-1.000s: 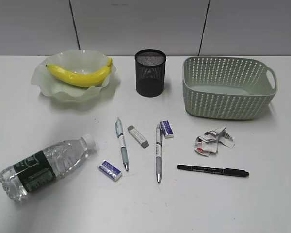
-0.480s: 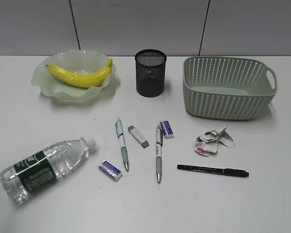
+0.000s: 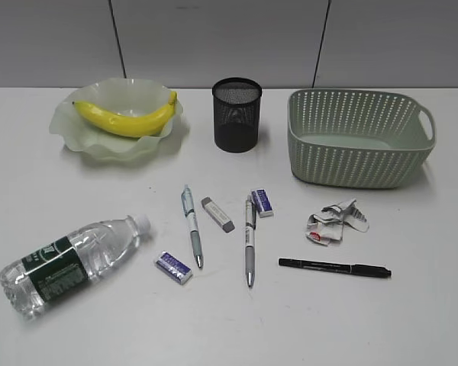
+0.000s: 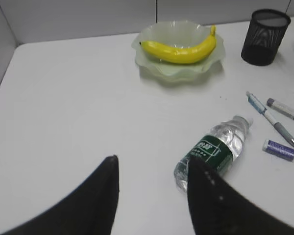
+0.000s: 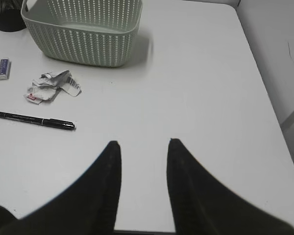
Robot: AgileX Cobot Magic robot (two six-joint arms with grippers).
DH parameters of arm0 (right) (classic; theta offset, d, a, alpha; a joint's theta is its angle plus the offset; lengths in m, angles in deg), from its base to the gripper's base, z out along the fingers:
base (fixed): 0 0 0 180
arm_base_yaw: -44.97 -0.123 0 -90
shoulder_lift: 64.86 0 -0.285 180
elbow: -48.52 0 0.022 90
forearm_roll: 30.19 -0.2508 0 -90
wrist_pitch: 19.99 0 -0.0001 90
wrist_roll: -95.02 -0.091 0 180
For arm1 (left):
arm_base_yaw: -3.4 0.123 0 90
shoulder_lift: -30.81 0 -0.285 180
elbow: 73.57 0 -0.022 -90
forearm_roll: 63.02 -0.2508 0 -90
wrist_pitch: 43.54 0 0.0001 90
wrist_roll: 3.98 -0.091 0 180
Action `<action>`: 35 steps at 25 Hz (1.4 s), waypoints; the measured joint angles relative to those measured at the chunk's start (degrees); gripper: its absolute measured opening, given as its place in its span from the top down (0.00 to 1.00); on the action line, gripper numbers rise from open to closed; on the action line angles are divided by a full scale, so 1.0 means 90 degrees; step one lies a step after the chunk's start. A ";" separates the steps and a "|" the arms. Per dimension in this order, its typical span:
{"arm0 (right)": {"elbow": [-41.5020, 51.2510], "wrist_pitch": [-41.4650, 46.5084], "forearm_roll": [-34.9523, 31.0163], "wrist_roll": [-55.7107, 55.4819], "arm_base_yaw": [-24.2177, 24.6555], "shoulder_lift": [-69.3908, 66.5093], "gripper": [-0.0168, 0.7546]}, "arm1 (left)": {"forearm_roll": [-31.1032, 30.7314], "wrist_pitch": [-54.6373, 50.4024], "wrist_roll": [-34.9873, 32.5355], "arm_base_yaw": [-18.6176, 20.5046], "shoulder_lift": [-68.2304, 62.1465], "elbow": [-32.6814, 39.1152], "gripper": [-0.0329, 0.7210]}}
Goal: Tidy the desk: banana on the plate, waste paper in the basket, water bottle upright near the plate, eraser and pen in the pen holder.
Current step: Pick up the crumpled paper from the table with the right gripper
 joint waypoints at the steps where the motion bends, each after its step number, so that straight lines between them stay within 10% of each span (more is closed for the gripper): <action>1: -0.0027 -0.0089 -0.0041 0.0130 0.0000 -0.0120 0.63 | -0.0021 -0.0005 0.0000 0.0000 0.0213 0.0024 0.50; 8: -0.0481 -0.1346 -0.1528 0.2050 -0.0085 -0.2665 0.60 | -0.0034 -0.0188 0.0000 0.0000 0.0432 0.0162 0.50; 17: -0.2083 -0.1730 -0.2242 0.2569 -0.1340 -0.7467 0.20 | -0.0027 -0.0195 0.0000 0.0000 0.0432 0.0164 0.50; 35: -0.4353 -0.2288 -0.2073 0.0439 -0.1626 -1.2824 0.28 | -0.0022 -0.0195 0.0000 0.0000 0.0432 0.0164 0.51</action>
